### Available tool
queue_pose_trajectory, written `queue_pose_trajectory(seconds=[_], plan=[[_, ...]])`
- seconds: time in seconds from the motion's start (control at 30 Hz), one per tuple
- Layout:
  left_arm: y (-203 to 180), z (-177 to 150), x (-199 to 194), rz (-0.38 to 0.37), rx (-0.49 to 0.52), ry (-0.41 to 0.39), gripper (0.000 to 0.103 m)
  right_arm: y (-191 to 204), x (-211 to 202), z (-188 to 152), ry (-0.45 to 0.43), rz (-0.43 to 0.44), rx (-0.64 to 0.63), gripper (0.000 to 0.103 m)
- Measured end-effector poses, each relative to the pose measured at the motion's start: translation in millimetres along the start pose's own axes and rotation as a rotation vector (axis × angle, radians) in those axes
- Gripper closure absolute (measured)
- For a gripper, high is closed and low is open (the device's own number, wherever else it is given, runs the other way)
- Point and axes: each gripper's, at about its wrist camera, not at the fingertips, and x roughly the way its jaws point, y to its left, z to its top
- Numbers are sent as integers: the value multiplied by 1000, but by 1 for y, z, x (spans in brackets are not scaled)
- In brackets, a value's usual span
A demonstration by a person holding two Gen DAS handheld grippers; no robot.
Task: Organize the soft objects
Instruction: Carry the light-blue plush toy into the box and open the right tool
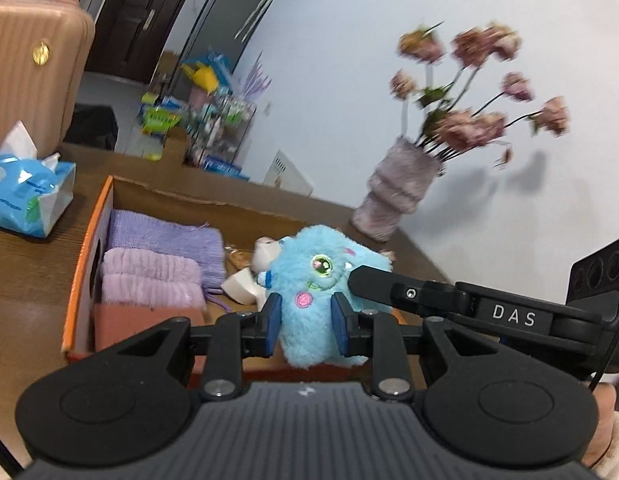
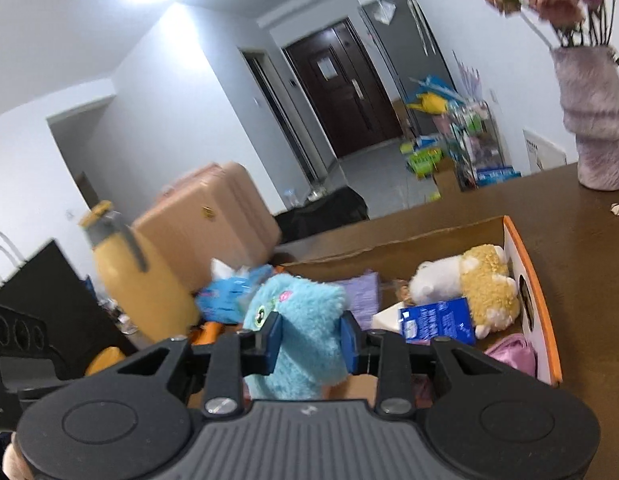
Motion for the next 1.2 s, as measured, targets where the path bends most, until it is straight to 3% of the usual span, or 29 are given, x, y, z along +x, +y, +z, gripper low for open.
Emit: queue_pose_trajectory(seconds=[0.2,0.33,0.4,0.6,0.7,0.77,0.83,1.0,1.07,1.2], plan=[[29,-6,50,64,-5,93,76,-33,65,-3,119,-42,32,73],[39,-21,62,37,20,161,78,-42,97,-13,240,-63,23,79],[33,-26,61,58,77,148,78,-42,108,-19,262,-87,5,77],[33,-24,48,87,66,129,78,-42,118,-25,310,-125,-38,81],[28,-21,35,117,71,120,77,-39,111,-26,287,-138,-62,81],[22,-19,21,142,97,95,76,-29,100,-22,276,-163,-87,76],[13,-15,2,166,118,67,72,-16,83,-15,251,-165,-116,69],[-8,-7,-58,221,156,-28,40,17,15,5,140,-164,-174,57],[-22,-10,-87,239,200,-81,27,29,-19,10,70,-164,-203,42],[-49,-22,-135,309,272,-212,0,53,-84,5,-84,-204,-297,27]])
